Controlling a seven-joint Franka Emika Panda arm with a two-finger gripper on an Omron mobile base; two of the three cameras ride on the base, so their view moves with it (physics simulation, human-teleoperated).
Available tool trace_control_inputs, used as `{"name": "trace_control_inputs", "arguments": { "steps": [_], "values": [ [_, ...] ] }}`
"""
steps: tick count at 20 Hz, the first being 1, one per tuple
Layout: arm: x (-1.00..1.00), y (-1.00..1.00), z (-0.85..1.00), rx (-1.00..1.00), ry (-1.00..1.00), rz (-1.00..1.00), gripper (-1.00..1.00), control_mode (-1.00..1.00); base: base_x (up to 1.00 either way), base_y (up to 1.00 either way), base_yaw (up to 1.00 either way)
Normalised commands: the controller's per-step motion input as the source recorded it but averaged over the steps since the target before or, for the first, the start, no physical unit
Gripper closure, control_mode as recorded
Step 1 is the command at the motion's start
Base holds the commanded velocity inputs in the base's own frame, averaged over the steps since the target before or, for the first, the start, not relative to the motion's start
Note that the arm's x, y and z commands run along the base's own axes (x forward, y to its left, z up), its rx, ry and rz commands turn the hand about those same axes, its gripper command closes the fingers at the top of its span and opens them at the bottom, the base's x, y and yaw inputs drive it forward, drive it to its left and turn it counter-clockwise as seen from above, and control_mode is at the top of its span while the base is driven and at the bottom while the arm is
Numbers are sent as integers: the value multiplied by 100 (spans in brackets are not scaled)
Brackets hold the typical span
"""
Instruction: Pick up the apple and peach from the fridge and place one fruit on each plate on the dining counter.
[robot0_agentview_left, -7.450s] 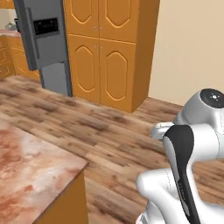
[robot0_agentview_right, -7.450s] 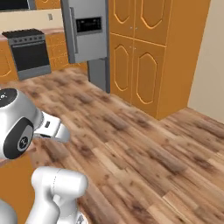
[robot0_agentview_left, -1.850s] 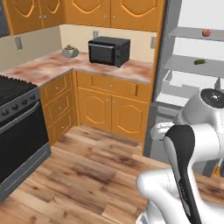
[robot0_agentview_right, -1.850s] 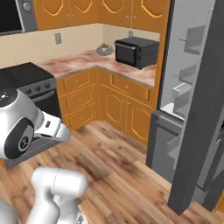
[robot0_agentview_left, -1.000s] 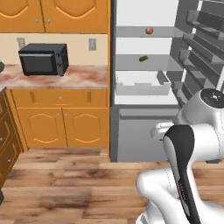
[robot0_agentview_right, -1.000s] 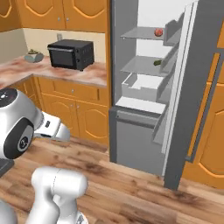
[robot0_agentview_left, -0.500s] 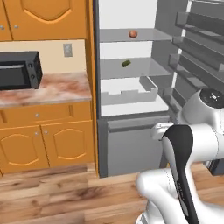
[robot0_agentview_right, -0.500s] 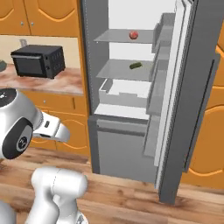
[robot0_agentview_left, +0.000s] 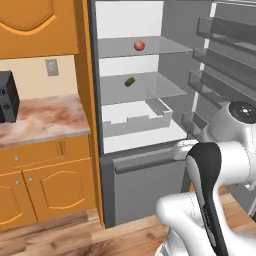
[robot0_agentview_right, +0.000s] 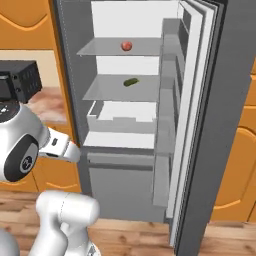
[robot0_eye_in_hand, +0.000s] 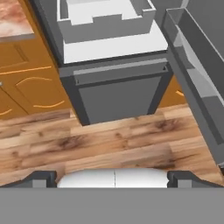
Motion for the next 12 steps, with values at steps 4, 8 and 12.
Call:
{"name": "trace_control_inputs", "arguments": {
  "steps": [4, 8, 12],
  "values": [
    [0, 0, 0, 0, 0, 0, -100, 100, 42, 35, -32],
    [0, 0, 0, 0, 0, 0, -100, 100, 40, 38, -30],
    [0, 0, 0, 0, 0, 0, -100, 100, 48, 32, -25]
  ]
}}
